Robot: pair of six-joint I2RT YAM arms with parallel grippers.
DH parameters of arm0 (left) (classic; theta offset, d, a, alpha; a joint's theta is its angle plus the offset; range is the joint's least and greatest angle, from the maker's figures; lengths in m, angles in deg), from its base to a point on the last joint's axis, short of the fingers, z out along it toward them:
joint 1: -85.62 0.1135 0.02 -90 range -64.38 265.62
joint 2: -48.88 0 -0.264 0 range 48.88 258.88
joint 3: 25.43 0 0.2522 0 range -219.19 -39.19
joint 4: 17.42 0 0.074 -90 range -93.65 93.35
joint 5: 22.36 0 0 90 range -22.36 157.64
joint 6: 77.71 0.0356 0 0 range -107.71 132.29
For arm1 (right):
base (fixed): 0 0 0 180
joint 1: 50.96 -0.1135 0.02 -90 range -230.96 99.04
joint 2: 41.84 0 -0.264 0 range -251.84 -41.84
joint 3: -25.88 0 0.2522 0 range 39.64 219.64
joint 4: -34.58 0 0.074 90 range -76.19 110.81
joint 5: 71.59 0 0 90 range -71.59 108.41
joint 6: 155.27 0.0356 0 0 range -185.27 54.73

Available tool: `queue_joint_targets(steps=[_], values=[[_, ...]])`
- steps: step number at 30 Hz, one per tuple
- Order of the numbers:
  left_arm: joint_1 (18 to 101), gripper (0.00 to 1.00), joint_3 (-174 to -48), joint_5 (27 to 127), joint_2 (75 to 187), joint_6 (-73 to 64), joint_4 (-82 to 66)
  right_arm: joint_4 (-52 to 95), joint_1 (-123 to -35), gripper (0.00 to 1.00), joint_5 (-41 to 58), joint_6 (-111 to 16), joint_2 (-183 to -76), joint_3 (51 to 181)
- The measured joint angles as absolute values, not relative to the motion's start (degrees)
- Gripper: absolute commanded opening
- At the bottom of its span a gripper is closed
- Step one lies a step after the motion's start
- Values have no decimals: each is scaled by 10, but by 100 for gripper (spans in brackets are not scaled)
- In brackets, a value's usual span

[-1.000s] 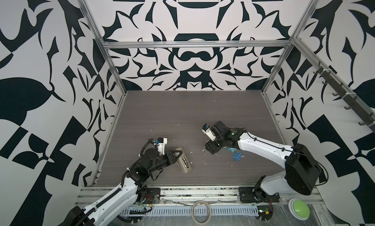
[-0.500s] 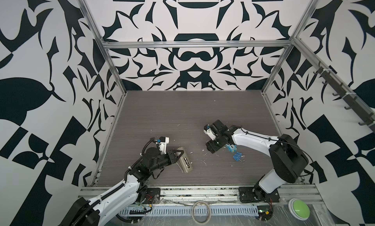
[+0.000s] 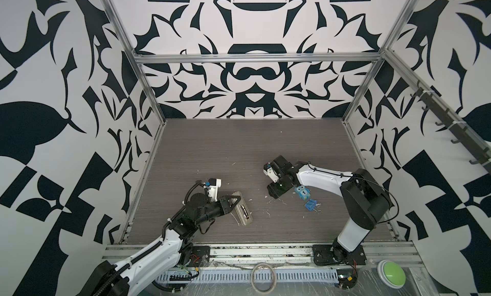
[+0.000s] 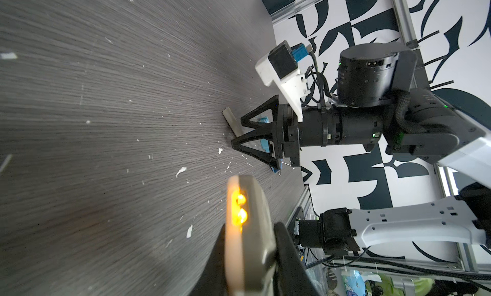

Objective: Load the batteries into the remote control
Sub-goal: 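Lift the right gripper away from the remote toward the beige cover, then lower the right gripper around the beige cover and close on it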

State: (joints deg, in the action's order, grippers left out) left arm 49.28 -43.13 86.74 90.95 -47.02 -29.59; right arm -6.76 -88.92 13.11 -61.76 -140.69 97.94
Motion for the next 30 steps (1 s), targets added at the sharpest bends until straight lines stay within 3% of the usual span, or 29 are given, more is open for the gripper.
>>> queue_joint_targets(steps=[12,18,25,30], values=[[493,0,-431,868,909,-461,-296,-74,-889,48,131,-613,-1423,990],[493,0,-431,868,891,-455,-287,-81,-889,47,135,-611,-1430,998],[493,0,-431,867,865,-446,-269,-89,-889,33,137,-610,-1437,1007],[493,0,-431,867,854,-443,-255,-91,-889,32,137,-610,-1439,1010]])
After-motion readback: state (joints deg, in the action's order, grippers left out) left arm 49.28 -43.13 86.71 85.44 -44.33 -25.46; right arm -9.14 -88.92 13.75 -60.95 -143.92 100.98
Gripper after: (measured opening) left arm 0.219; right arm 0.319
